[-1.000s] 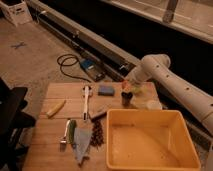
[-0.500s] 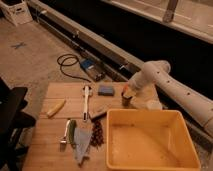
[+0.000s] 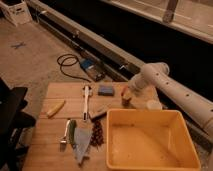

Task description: Place apple in metal cup

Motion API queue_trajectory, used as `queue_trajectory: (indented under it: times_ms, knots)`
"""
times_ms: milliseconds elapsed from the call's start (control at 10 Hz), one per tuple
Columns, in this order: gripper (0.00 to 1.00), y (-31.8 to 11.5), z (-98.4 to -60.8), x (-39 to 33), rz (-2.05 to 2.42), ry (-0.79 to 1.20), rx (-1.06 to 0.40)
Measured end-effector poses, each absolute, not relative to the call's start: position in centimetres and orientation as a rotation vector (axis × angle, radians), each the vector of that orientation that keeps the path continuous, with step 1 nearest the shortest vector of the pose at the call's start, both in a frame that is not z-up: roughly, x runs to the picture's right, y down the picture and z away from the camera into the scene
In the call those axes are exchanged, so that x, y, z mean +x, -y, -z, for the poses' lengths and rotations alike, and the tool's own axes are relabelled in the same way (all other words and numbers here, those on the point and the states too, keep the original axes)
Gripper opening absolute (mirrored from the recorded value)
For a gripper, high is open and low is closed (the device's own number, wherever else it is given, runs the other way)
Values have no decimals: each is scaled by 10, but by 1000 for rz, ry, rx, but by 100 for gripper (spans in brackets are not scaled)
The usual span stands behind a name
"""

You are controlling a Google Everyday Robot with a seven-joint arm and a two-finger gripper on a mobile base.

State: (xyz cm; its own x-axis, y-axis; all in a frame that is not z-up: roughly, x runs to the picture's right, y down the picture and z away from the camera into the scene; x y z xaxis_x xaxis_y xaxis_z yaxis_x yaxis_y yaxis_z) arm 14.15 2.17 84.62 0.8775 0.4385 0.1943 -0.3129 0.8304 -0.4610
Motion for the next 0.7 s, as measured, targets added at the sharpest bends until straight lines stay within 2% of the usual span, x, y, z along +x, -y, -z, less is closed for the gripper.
queue_trajectory:
  times_ms: [700]
  knots:
    - [80, -17, -844, 142, -396, 303, -426]
